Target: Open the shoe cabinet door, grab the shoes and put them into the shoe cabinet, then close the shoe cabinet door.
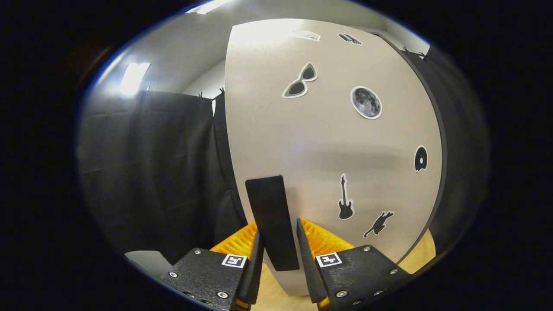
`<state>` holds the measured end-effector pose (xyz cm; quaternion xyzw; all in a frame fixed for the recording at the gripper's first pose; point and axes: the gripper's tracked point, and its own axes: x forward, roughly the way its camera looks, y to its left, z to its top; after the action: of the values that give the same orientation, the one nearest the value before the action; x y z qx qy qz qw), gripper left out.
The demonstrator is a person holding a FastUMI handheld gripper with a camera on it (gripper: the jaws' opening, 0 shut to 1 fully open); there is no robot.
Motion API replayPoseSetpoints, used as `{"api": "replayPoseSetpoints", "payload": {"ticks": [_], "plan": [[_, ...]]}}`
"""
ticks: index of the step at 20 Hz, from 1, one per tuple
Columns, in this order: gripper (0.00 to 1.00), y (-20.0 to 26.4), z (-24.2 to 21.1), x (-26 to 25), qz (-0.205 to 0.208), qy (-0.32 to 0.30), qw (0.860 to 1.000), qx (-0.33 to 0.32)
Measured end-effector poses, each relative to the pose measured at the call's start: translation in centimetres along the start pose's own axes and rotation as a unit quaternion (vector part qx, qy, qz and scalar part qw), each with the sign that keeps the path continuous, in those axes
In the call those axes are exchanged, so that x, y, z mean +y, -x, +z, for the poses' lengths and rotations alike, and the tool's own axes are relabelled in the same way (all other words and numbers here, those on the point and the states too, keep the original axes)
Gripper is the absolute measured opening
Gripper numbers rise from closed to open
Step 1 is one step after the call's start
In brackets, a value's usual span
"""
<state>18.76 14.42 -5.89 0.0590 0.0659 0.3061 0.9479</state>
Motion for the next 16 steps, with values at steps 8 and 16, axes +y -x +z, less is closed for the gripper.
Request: {"api": "replayPoseSetpoints", "payload": {"ticks": [8, 16], "plan": [[0.49, -1.8, -0.2, -0.1, -0.033, 0.024, 0.999, 0.0], [0.5, -4.0, -0.1, -0.5, -0.051, 0.037, 0.998, -0.001]]}}
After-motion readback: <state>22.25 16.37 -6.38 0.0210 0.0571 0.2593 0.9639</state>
